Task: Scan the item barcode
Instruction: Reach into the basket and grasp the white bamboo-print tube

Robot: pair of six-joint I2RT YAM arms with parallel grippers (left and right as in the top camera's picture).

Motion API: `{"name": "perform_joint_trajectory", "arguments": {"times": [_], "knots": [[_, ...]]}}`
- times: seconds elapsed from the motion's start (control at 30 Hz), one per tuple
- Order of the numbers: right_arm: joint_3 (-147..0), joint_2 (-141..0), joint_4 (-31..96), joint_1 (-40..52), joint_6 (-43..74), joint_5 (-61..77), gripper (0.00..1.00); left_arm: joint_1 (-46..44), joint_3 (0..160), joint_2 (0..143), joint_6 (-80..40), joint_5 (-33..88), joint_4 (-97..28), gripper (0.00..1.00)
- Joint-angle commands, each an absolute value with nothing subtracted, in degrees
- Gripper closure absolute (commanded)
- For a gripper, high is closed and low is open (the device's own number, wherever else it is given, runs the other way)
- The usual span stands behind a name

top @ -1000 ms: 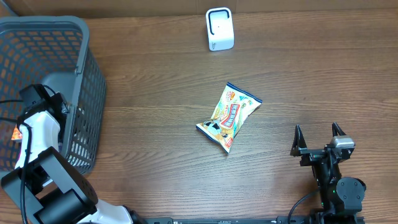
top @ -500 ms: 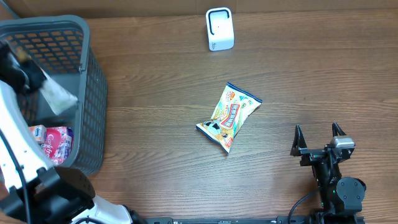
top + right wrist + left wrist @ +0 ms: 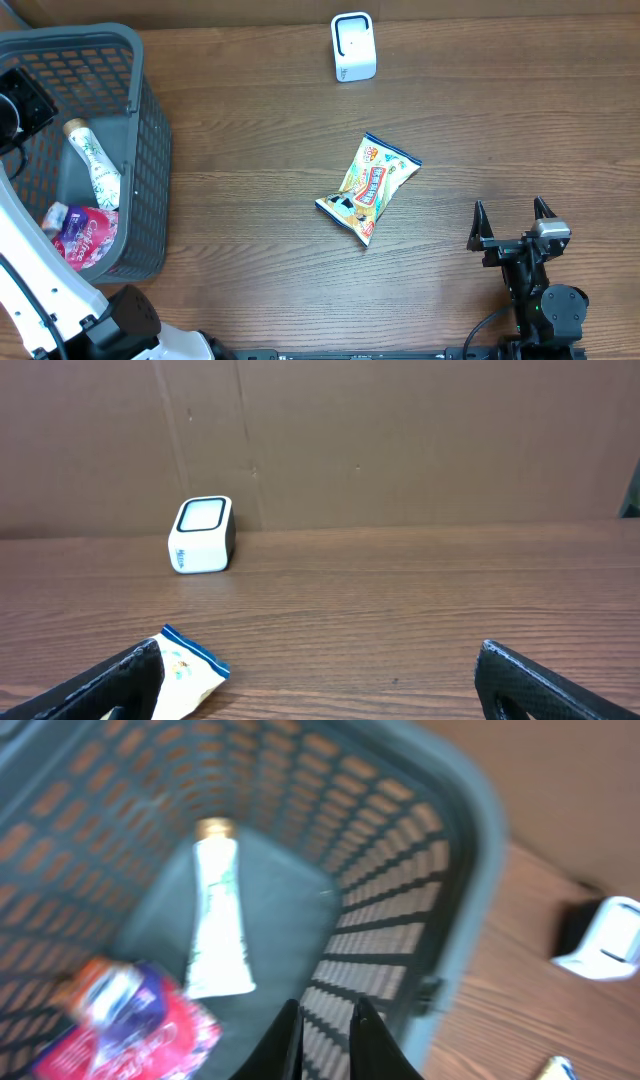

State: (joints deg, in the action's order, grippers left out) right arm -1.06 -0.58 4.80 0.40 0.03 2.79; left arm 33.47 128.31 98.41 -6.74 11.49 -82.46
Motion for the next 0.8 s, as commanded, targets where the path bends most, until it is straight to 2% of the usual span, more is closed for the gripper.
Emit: {"name": "perform_joint_trajectory", "arguments": {"times": [0.0,0.03,0.13,0.27,0.47,0.53,0.63,0.77], "knots": [[-0.5,-0.2,4.6,0.3,0.2,3.0,0.0,33.3,122.7,100.5,-10.7,3.0,-81.6,0.56],[-0.5,-0.2,4.6,0.3,0.2,3.0,0.0,33.3,120.0,100.9,-11.3,3.0,-80.4,0.44],[-0.5,-0.2,4.6,0.3,0.2,3.0,0.0,33.3,112.8,102.3,-12.4,3.0,-75.8,0.27],[-0.5,-0.2,4.6,0.3,0.2,3.0,0.0,33.3,106.4,105.3,-14.3,2.9,-71.0,0.18],[-0.5,-0.2,4.6,0.3,0.2,3.0,0.0,33.3,103.7,112.0,-14.4,0.7,-66.2,0.12],[-0.5,-0.2,4.6,0.3,0.2,3.0,0.0,33.3,103.7,114.0,-16.4,-2.9,-65.7,0.04],[-0.5,-0.2,4.6,0.3,0.2,3.0,0.0,33.3,103.7,116.6,-20.9,-7.7,-65.3,0.02],[-0.5,-0.2,4.6,0.3,0.2,3.0,0.0,33.2,103.7,121.4,-20.8,-5.8,-62.8,0.01]]}}
